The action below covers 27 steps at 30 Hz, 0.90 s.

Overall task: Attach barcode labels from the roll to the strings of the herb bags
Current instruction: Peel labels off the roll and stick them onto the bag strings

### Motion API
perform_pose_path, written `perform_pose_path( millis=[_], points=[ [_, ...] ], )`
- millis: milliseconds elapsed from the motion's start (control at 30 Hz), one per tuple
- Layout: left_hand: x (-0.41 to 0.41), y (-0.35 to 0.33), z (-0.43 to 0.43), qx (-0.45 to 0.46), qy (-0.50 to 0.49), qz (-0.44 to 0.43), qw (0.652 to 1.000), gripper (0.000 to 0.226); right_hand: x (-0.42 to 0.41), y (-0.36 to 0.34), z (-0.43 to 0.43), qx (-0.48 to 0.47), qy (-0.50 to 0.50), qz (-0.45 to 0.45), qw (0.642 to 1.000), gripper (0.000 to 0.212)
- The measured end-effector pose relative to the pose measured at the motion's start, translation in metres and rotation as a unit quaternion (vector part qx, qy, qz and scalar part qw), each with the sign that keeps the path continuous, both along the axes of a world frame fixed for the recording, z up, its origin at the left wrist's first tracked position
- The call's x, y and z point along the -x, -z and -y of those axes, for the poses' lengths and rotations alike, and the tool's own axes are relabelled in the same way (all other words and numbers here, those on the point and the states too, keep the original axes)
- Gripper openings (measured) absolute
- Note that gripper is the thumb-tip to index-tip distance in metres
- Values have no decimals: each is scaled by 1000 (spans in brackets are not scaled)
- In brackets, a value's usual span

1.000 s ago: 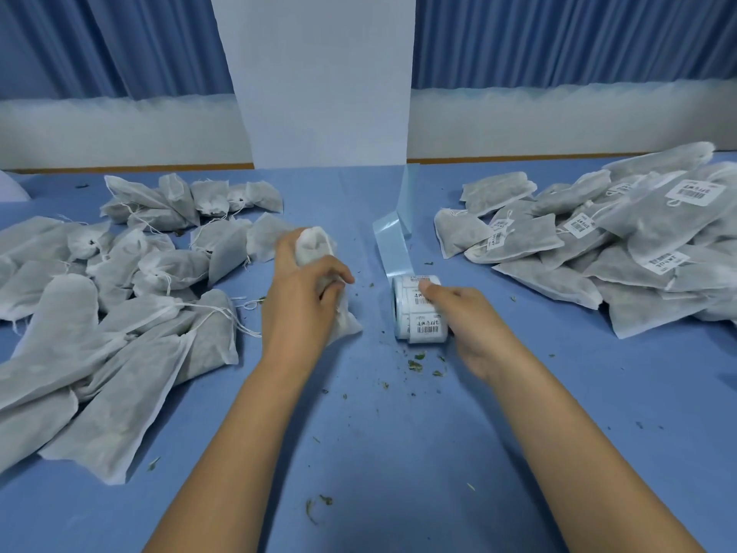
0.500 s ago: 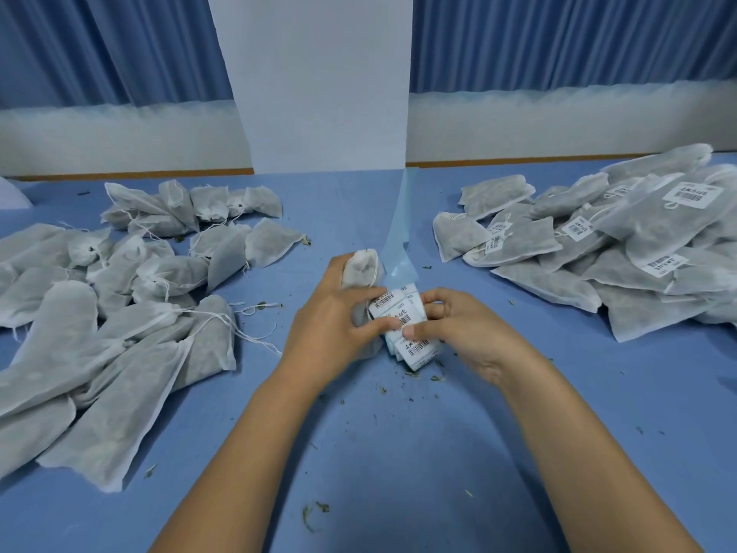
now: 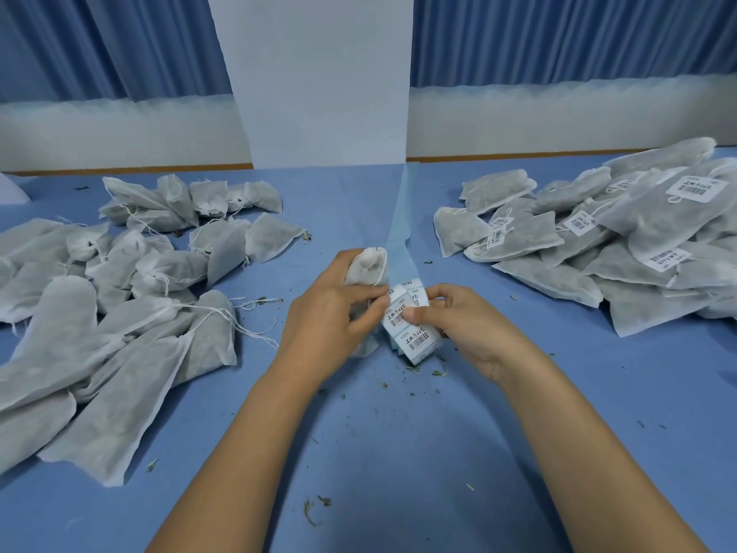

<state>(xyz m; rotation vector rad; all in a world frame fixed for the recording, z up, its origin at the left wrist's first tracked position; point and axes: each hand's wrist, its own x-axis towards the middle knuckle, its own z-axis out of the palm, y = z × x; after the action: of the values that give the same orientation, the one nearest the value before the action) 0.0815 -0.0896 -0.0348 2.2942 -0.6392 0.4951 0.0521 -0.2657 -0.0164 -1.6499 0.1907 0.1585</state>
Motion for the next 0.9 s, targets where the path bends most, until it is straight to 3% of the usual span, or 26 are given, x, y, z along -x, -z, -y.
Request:
perform_pose_path(
  millis=[100, 300, 467, 567, 667, 767, 900],
  points=[
    [0, 0, 0, -31, 11, 0, 999, 32, 0, 0, -1, 0, 8, 4, 1000, 13],
    [4, -4, 0, -79, 10, 67, 995, 22, 0, 1, -3, 8, 7, 4, 1000, 13],
    [1, -2, 1, -26, -7, -32, 999, 24, -1, 0, -1, 11, -4, 0, 1000, 16],
    [0, -1, 0, 26, -73, -32, 997, 28, -2, 1, 3, 27, -18, -2, 999, 18],
    [-2, -4, -3, 110, -155, 14, 982, 34, -3, 1, 5, 40, 0, -12, 999, 8],
    [1, -10, -8, 194, -207, 95, 954, 28, -5, 4, 3, 48, 43, -2, 998, 16],
    [7, -16, -6, 178, -171, 181, 952, 23, -7, 5, -4, 94, 88, 29, 991, 25]
  ],
)
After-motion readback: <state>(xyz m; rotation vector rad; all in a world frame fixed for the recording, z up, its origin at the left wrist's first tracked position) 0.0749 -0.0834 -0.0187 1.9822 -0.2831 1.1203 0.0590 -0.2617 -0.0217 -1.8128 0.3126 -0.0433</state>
